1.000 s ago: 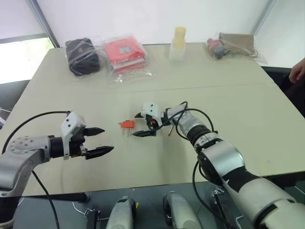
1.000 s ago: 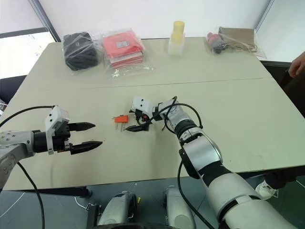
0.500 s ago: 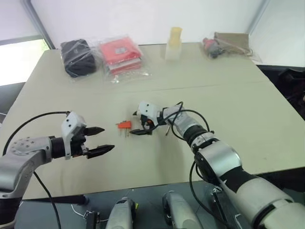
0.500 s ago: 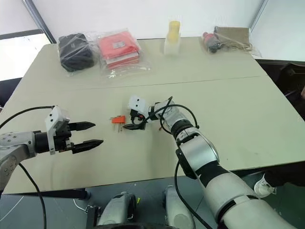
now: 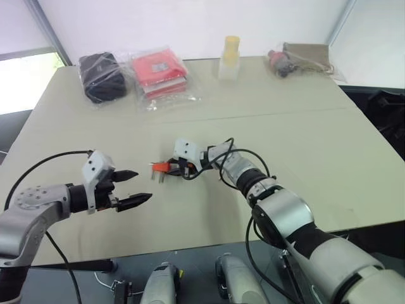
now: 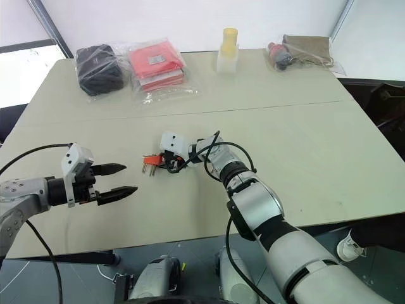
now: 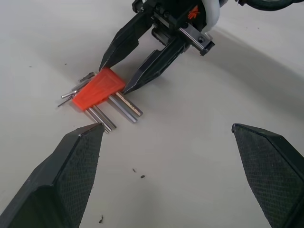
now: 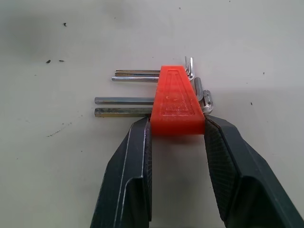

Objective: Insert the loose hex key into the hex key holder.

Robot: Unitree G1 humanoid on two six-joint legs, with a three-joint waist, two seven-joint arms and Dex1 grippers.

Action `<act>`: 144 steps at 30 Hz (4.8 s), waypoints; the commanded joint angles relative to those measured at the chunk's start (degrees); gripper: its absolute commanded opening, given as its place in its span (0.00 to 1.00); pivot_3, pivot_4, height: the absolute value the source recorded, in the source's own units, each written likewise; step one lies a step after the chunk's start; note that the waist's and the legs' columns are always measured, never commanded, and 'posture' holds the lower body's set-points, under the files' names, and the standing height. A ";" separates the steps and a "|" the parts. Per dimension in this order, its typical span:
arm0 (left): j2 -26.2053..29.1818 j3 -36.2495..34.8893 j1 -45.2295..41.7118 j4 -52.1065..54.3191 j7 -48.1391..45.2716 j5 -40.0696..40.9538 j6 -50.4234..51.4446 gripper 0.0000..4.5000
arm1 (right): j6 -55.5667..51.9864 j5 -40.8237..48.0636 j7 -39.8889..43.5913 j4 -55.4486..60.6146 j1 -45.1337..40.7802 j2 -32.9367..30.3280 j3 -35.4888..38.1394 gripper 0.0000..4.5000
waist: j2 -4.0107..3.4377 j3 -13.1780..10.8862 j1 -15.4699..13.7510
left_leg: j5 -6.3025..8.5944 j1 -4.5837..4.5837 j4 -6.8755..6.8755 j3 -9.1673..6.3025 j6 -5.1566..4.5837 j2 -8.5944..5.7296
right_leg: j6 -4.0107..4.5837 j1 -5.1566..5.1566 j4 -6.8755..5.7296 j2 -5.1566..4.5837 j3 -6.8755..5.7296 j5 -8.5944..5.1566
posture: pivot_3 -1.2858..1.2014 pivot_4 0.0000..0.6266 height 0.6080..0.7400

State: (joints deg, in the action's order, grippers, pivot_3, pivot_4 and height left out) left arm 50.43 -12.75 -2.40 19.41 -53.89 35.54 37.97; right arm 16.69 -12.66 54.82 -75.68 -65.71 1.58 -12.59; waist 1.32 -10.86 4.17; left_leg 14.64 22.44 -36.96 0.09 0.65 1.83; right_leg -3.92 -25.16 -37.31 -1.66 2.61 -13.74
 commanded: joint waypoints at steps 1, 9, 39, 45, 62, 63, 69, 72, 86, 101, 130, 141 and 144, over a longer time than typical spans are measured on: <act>-0.10 -2.17 0.32 1.52 0.11 0.20 -1.34 1.00 | -0.13 -0.30 -0.48 -0.28 0.17 0.63 0.37 0.23 | 0.00 0.00 0.00 | 0.00 0.00 0.00 0.00 0.00 0.00 | 0.00 0.00 0.00 0.00 0.00 0.00 | 0.52 0.24 1.00; -0.01 -4.09 -5.13 -3.79 -0.91 3.94 0.63 1.00 | 17.36 -0.76 -0.75 6.86 -3.24 -6.41 -0.23 0.23 | -0.04 -0.03 -0.40 | -0.02 0.11 -0.02 -0.07 0.05 -0.05 | 0.00 -0.03 0.01 0.01 -0.08 0.00 | 0.52 0.24 1.00; -22.42 9.28 -52.65 -50.35 -18.04 -1.09 -4.78 1.00 | 43.30 -11.44 -15.45 25.01 -7.19 -28.60 -7.16 0.23 | 0.01 -0.04 -0.20 | -0.07 0.12 -0.11 0.24 0.10 -0.26 | -0.04 -0.03 -0.03 0.20 -0.02 0.01 | 0.52 0.24 1.00; -22.24 9.11 -54.08 -52.33 -18.81 -1.92 -5.39 1.00 | 42.54 -11.49 -15.67 25.92 -6.50 -29.06 -7.21 0.23 | 0.01 -0.05 -0.25 | -0.07 0.13 -0.12 0.23 0.11 -0.26 | -0.04 -0.03 -0.04 0.18 -0.03 0.01 | 0.52 0.24 1.00; -23.51 7.74 -53.80 -52.06 -18.18 -3.05 -5.98 0.01 | 41.44 -10.70 -15.54 27.32 -5.46 -28.97 -8.07 0.22 | 0.02 -0.05 -0.28 | -0.07 0.13 -0.13 0.22 0.12 -0.26 | -0.05 -0.02 -0.05 0.18 -0.03 0.01 | 0.52 0.24 1.00; -23.52 7.85 -53.66 -51.94 -18.06 -3.31 -6.12 0.01 | 41.29 -10.41 -15.32 27.56 -5.31 -28.98 -8.09 0.22 | 0.02 -0.05 -0.28 | -0.07 0.13 -0.13 0.22 0.12 -0.26 | -0.05 -0.03 -0.05 0.18 -0.03 0.01 | 0.52 0.24 1.00; -23.88 7.41 -53.33 -52.32 -17.17 -4.33 -7.02 0.01 | 39.78 -9.40 -14.20 29.02 -4.26 -29.16 -8.22 0.22 | 0.02 -0.05 -0.31 | -0.07 0.13 -0.13 0.21 0.12 -0.26 | -0.05 -0.03 -0.06 0.18 -0.03 0.01 | 0.52 0.24 1.00; -23.73 7.39 -53.13 -52.68 -17.33 -4.84 -7.43 0.00 | 38.76 -8.84 -13.34 29.86 -3.44 -29.37 -8.28 0.33 | 0.02 -0.05 -0.29 | -0.07 0.13 -0.13 0.22 0.12 -0.26 | -0.05 -0.03 -0.06 0.18 -0.03 0.01 | 0.52 0.24 1.00; -17.36 12.94 -47.01 -45.33 -20.22 -13.87 -15.43 0.00 | -3.08 8.92 2.17 50.60 12.19 -34.77 -0.84 1.00 | 0.02 -0.04 -0.73 | -0.07 0.13 -0.13 0.17 0.11 -0.22 | -0.05 0.01 -0.05 0.18 -0.04 0.02 | 0.52 0.24 1.00; -16.02 13.18 -39.29 -31.01 -14.60 -15.21 -17.50 0.00 | -103.08 44.79 -7.23 96.10 28.84 -32.90 13.38 1.00 | -0.01 -0.06 -2.08 | -0.07 0.16 -0.29 -0.09 0.10 -0.23 | -0.05 0.08 -0.12 0.20 -0.15 0.00 | 0.52 0.24 1.00; -18.03 11.86 -33.71 -26.03 -7.22 -12.46 -15.03 0.00 | -72.76 26.70 -14.40 58.75 20.15 -25.18 -5.92 1.00 | 0.13 0.06 -1.55 | -0.07 -0.10 -0.29 -0.05 0.09 -0.24 | -0.08 0.41 0.01 0.26 -0.20 -0.01 | 0.52 0.24 1.00; -19.55 12.17 -32.48 -25.61 -5.40 -12.47 -15.76 0.00 | -72.42 21.68 -14.26 53.36 19.58 -21.36 -8.44 0.35 | 0.35 0.29 -1.46 | -0.06 -0.24 -0.27 -0.09 0.09 -0.22 | -0.08 0.55 0.06 0.27 -0.24 -0.01 | 0.52 0.24 1.00; -19.93 11.99 -32.61 -25.79 -5.05 -12.49 -15.92 0.00 | -72.00 20.42 -14.11 51.36 19.24 -20.42 -8.57 0.03 | 0.43 0.40 -1.42 | -0.06 -0.27 -0.22 -0.09 0.08 -0.18 | -0.07 0.55 0.06 0.31 -0.24 -0.02 | 0.52 0.24 1.00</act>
State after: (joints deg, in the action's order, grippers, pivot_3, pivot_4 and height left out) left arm 30.52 0.71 -34.20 -8.03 -59.30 22.20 23.16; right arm -53.22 8.60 40.21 -20.01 -49.17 -20.50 -17.68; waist 1.74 -10.46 2.75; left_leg 14.59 22.14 -37.17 0.01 0.73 1.65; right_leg -3.99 -24.58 -37.25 -1.35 2.37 -13.76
